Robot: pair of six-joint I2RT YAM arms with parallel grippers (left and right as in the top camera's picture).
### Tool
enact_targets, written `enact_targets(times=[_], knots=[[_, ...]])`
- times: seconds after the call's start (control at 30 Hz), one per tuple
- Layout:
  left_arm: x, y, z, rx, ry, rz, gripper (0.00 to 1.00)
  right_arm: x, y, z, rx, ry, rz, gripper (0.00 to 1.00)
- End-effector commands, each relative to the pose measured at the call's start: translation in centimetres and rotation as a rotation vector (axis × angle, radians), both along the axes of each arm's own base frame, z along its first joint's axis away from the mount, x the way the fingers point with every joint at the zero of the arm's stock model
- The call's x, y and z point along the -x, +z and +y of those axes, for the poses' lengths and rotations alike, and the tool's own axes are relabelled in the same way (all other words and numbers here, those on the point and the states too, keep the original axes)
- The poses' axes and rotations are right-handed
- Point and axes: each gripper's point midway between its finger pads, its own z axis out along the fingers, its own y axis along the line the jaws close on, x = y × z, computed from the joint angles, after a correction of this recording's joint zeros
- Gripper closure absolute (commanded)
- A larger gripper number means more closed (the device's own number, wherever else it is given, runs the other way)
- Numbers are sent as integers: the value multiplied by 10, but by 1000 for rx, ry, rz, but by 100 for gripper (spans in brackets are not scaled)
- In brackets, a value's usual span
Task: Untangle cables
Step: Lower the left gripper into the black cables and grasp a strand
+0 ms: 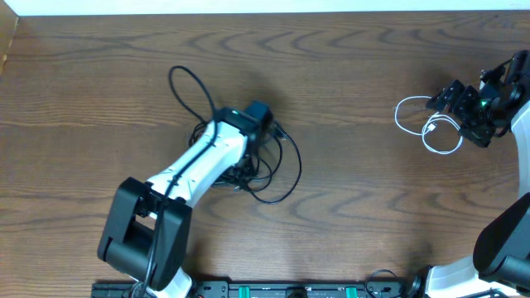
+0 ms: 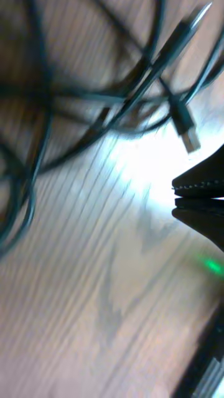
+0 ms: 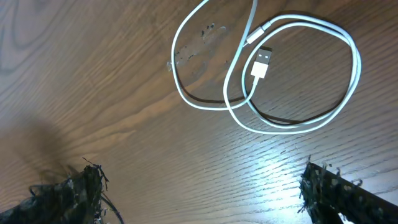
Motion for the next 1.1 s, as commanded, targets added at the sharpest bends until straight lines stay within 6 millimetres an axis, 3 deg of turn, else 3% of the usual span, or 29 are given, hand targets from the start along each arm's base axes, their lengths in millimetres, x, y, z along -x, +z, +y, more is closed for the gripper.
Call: enact_targets(times=[0.0,0.27,0.57,0.67,0.8,0.97,1.07], knots=[[-4,1,21,-38,88,-14,92,-2,2,1,1,14,-8,1],[-14,-6,31,106,238,0,92,-2,2,1,1,14,-8,1],[-10,-4,0,430,279,103,92,-2,2,1,1,14,-8,1],[-20,5,0,460,270,73,92,-2,2,1,2,14,-9,1],[-39,32,-3,488,242,-10,92,-2,2,1,1,13,-8,1],[-55,60,-12,525,232,-129,83,-2,2,1,2,14,-9,1],[-64,63,-21,545,216,-174,59,-2,2,1,1,14,-8,1]])
